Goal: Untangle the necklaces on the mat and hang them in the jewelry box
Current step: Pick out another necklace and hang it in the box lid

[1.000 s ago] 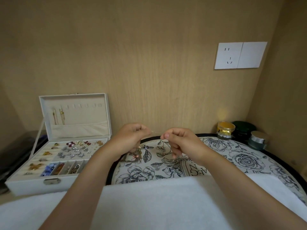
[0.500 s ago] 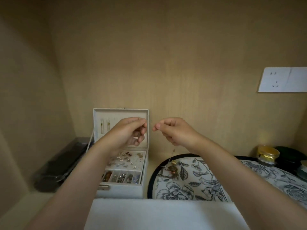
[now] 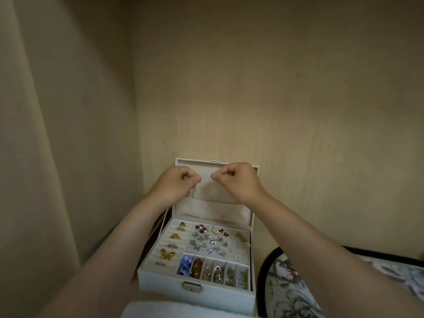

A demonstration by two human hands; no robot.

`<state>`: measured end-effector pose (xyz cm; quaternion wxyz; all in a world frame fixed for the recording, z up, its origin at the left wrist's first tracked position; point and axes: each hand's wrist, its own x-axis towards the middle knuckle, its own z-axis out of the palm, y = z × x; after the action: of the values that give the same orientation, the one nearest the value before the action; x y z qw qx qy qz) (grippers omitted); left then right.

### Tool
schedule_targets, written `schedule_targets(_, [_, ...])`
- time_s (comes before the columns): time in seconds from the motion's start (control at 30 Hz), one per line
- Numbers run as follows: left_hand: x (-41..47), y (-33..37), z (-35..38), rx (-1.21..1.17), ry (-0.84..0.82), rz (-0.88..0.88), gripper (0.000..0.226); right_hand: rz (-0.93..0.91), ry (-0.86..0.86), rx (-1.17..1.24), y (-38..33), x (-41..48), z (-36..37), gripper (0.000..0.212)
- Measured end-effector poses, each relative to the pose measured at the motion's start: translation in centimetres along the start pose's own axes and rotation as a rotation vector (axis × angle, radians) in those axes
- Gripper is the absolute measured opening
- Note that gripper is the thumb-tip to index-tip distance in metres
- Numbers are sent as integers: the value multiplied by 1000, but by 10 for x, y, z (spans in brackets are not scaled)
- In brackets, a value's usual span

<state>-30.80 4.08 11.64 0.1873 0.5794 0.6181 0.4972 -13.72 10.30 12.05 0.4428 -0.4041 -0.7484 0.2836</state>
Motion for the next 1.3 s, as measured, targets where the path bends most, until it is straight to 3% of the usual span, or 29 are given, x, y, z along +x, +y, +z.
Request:
schedule_targets(0.13, [11, -18, 0, 228, 136, 17, 18, 20, 117, -95, 12, 11, 28, 13])
schedule_targets(0.27, [23, -27, 7, 251, 248, -14, 24, 51, 252, -209, 22, 19, 46, 22])
schedule_targets(0.43, [35, -30, 20, 259, 300, -62, 30, 49, 375, -281, 23, 25, 59, 26])
schedule_targets(0.63, [37, -33, 28, 257, 295, -116, 35, 74, 374, -323, 22, 25, 61, 20])
schedule_targets(0.77, [28, -36, 32, 247, 252, -135, 32, 84, 296, -351, 23, 20, 60, 17])
schedule_targets(0.87, [18, -33, 34, 192, 170, -91, 23, 82, 152, -333, 23, 10, 58, 30])
schedule_targets(0.97, [10, -33, 35, -13, 161, -124, 16, 143, 26, -225, 23, 2, 60, 40])
schedule_targets(1.03, [4, -32, 34, -155, 122, -140, 15, 232, -61, -70, 23, -2, 63, 38])
schedule_targets(1.17, [-8, -37, 26, -189, 21, -106, 25, 362, -239, 279, 17, -10, 58, 29])
schedule_targets(1.3, [-11, -46, 15, -178, -94, -119, 25, 263, -306, 243, 27, -13, 56, 17])
